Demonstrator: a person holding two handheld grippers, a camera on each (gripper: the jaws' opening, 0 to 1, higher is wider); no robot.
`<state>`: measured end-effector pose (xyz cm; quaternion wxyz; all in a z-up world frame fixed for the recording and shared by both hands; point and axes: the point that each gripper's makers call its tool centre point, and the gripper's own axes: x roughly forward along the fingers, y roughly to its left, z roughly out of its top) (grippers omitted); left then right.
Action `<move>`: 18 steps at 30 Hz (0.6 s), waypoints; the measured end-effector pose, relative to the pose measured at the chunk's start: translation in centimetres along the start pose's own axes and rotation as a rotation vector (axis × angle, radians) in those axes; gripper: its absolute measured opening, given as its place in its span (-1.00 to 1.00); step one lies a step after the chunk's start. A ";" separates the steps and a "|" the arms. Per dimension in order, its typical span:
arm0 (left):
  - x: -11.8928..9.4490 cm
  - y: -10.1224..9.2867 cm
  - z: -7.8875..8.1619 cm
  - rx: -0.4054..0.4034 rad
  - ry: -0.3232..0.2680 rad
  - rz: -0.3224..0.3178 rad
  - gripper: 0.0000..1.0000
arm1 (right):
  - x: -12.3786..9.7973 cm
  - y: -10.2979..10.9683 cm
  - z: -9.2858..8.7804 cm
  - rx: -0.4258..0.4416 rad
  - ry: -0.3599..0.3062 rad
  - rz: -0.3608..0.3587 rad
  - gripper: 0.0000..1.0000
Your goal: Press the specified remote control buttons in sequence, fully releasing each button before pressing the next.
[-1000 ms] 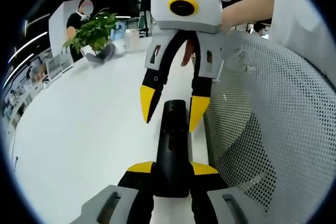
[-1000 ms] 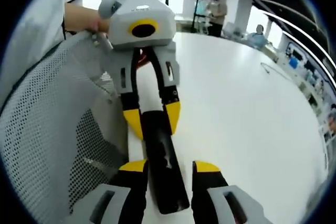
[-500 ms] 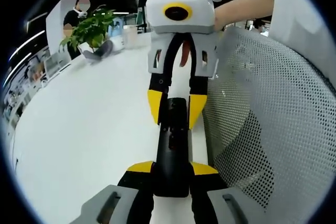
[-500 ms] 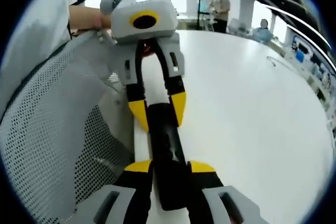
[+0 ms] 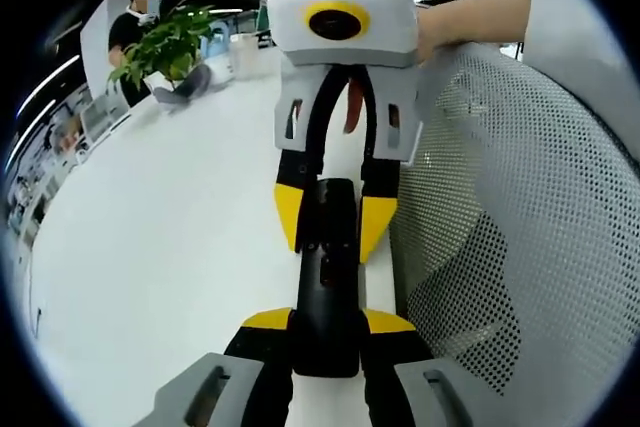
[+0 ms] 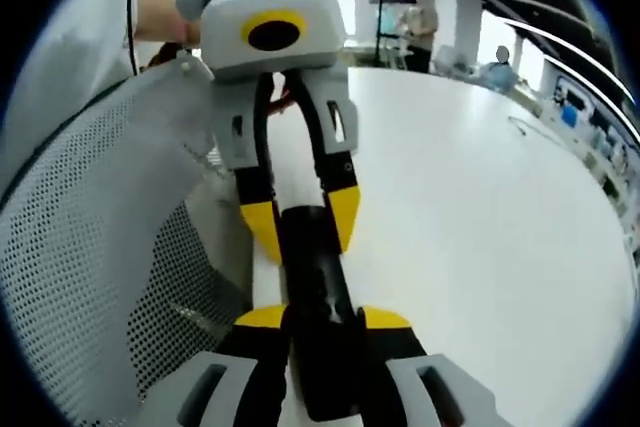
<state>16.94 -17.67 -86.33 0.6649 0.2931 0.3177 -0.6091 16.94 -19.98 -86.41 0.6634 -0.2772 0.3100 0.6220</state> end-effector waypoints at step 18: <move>-0.1 0.1 -0.1 -0.021 -0.053 0.009 -0.51 | -0.7 -0.2 -0.9 -0.009 0.024 -0.020 -0.55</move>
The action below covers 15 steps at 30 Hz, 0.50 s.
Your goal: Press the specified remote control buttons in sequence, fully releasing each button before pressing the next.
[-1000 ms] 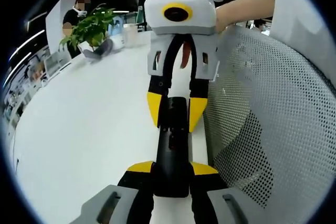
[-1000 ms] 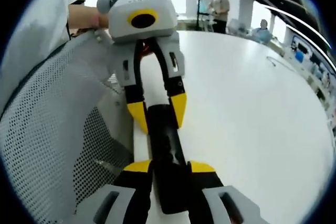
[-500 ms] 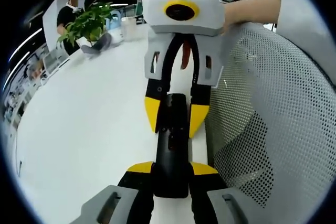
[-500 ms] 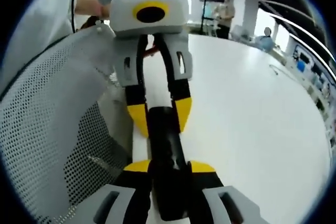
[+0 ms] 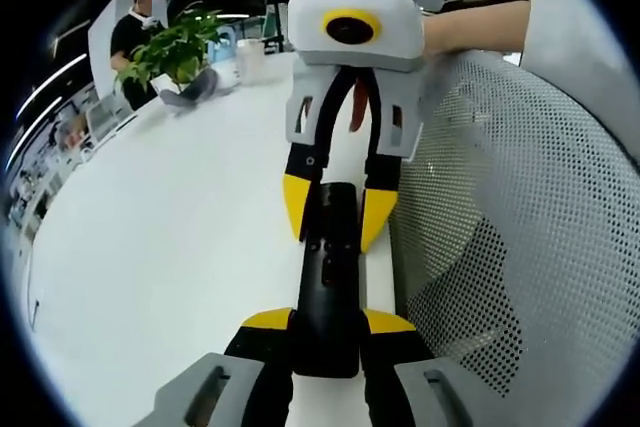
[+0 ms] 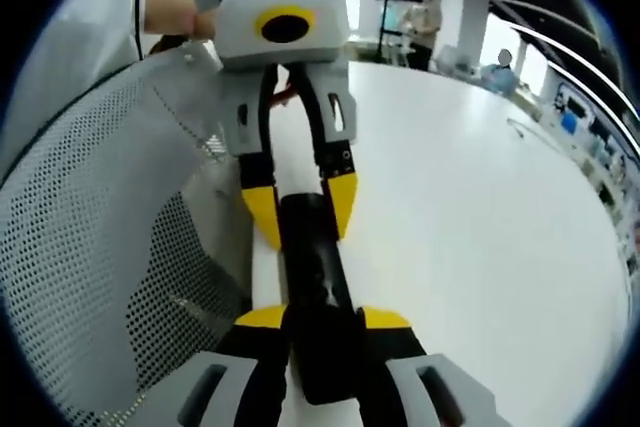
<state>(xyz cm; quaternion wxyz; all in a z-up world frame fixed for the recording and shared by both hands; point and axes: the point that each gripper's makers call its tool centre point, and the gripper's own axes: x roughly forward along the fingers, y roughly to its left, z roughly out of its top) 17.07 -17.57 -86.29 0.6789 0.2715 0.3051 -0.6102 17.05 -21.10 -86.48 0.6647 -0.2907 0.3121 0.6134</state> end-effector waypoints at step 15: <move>0.0 0.1 0.1 -0.068 -0.025 0.044 -0.45 | 0.2 0.1 0.0 -0.013 0.016 0.002 -0.58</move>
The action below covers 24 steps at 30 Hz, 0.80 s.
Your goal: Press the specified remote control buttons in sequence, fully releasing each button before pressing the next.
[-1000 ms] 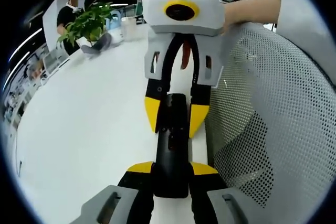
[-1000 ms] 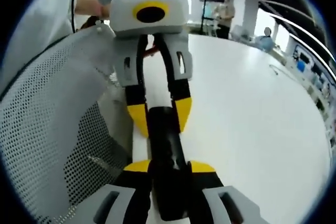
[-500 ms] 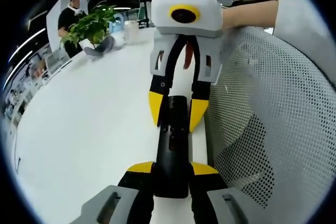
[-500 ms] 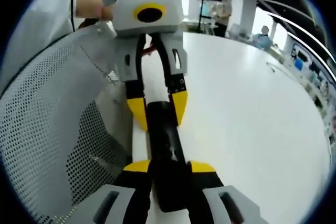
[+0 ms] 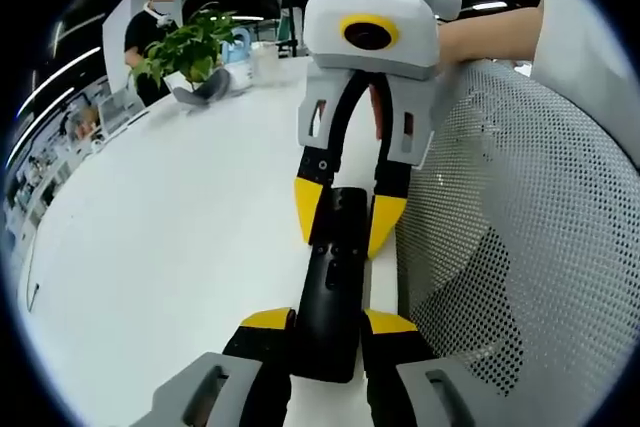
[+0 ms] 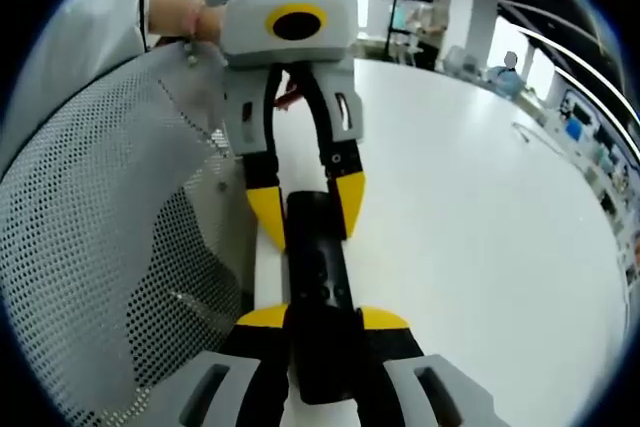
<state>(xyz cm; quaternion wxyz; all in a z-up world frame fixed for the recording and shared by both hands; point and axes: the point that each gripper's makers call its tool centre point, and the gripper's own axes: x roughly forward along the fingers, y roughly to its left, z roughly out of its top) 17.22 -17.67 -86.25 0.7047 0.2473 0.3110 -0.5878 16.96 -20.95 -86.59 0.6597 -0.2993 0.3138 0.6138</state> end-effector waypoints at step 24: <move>-9.2 6.1 6.3 -0.404 -0.490 0.294 0.12 | 0.3 -0.4 0.2 0.031 -0.011 -0.013 -0.58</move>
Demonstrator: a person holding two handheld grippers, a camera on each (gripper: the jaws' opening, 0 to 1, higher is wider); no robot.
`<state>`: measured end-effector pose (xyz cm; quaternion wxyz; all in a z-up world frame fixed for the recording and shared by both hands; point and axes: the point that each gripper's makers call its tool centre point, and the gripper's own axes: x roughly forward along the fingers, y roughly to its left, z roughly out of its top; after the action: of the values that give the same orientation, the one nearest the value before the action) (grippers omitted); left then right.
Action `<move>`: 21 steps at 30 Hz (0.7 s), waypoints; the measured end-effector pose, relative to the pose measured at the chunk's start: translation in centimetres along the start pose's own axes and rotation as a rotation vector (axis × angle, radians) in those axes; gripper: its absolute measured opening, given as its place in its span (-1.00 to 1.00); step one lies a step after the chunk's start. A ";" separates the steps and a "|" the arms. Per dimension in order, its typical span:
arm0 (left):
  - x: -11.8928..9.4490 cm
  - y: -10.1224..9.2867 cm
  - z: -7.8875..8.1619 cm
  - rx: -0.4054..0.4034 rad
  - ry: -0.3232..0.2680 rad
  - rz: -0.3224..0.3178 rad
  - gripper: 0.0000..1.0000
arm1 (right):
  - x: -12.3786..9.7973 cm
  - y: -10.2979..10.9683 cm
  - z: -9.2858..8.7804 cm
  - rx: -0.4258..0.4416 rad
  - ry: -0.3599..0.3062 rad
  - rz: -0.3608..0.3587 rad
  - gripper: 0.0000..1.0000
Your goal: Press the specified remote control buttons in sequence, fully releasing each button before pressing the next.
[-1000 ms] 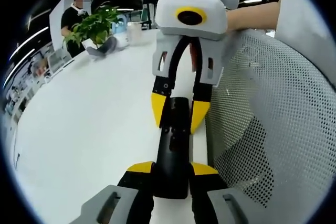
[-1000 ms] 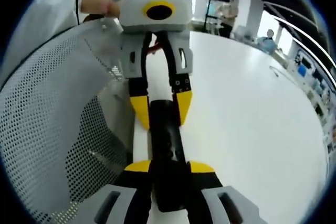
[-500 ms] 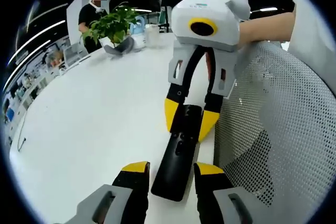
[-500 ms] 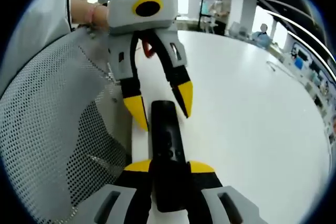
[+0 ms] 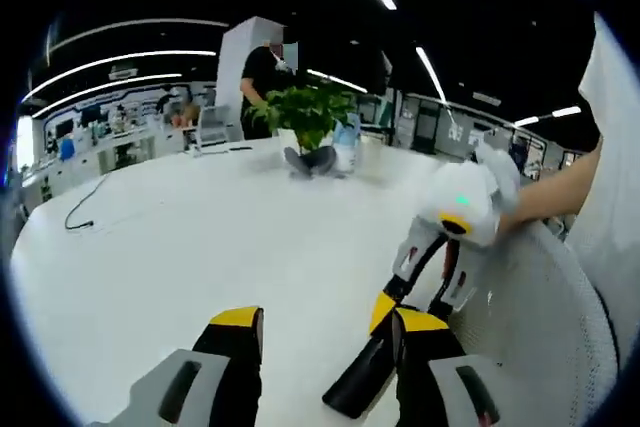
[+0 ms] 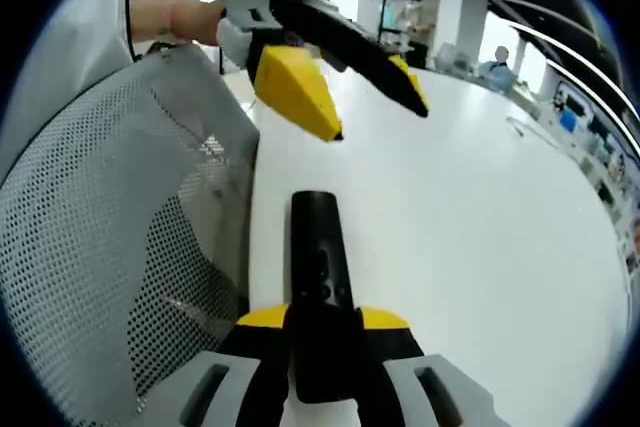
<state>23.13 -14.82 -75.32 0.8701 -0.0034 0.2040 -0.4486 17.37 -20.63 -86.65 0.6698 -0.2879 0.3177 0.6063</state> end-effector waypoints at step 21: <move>-6.4 2.8 3.7 0.010 -0.239 0.300 0.85 | 0.1 0.0 0.0 -0.008 0.001 -0.011 -0.57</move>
<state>23.38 -8.78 -70.25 0.9453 -0.0217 0.0953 -0.3114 17.42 -20.61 -86.74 0.6716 -0.2928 0.3140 0.6038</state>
